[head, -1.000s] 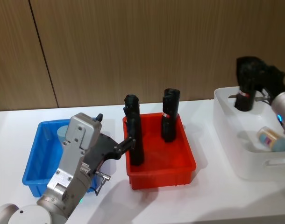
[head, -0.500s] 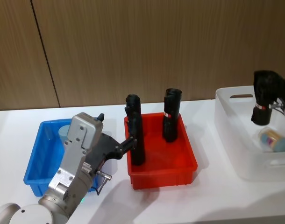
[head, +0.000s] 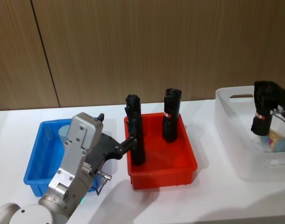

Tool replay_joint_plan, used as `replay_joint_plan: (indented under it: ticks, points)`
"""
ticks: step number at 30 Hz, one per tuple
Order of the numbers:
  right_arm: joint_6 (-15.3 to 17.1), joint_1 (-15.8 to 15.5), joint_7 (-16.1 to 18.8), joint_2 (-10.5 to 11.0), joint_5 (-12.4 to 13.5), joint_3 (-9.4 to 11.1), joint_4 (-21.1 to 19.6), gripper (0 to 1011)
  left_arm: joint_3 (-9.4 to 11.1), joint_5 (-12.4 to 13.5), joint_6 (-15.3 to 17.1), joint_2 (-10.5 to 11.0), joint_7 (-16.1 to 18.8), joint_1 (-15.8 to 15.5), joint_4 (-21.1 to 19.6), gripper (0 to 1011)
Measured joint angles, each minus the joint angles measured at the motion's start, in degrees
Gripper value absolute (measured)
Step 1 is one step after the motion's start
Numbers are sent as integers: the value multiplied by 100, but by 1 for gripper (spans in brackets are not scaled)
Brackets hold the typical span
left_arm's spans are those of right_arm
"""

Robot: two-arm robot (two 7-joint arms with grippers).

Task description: Pick the cotton swabs from the blue box and place them into the white box.

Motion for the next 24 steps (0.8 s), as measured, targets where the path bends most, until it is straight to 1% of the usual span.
replay_joint_plan:
  ticks: [12, 15, 16, 18, 19, 22, 23, 24]
  points:
    - [32, 49, 246, 9, 115, 41, 160, 554, 0, 0, 0, 0, 0, 0, 0, 1004]
    - [48, 61, 307, 11, 141, 48, 189, 617, 0, 0, 0, 0, 0, 0, 0, 1004]
    - [54, 63, 319, 11, 152, 48, 201, 669, 0, 0, 0, 0, 0, 0, 0, 1004]
    - [65, 67, 348, 10, 162, 50, 220, 708, 0, 0, 0, 0, 0, 0, 0, 1004]
    - [69, 69, 359, 10, 165, 50, 228, 764, 0, 0, 0, 0, 0, 0, 0, 1004]
    - [78, 81, 406, 7, 191, 52, 262, 816, 0, 0, 0, 0, 0, 0, 0, 1004]
    - [81, 84, 424, 6, 202, 53, 275, 869, 0, 0, 0, 0, 0, 0, 0, 1004]
    - [82, 87, 434, 5, 204, 53, 283, 887, 0, 0, 0, 0, 0, 0, 0, 1004]
